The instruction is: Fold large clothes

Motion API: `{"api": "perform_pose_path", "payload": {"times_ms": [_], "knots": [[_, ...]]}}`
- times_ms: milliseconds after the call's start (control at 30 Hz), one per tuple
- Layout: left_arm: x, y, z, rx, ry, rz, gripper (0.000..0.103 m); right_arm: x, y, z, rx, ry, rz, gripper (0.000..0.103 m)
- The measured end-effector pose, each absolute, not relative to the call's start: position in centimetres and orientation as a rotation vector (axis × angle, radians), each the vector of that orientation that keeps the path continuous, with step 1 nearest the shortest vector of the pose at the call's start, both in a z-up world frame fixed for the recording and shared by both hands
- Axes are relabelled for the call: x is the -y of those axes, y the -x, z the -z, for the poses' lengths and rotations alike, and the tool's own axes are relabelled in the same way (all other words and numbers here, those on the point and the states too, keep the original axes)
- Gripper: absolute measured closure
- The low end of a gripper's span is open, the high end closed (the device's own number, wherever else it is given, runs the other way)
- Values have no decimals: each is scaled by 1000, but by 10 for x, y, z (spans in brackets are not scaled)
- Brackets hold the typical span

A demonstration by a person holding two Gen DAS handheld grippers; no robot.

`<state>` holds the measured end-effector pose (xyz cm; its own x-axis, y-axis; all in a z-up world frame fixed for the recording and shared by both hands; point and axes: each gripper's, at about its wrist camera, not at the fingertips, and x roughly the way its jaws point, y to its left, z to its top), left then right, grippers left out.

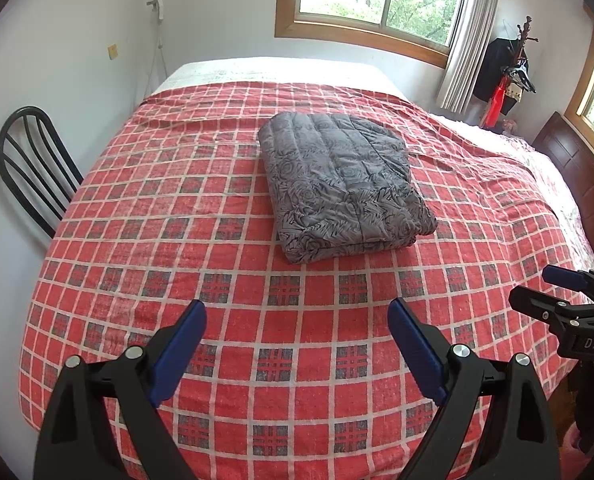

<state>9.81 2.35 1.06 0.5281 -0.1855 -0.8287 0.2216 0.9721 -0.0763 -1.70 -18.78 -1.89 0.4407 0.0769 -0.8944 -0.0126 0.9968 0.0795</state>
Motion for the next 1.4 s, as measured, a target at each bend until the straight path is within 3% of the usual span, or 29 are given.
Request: {"api": "perform_pose_path", "payload": {"times_ms": [1400], "knots": [[-23,-108,-8,-992,-44,268,11,197,8,31,-1144,-64,-72,8]]}}
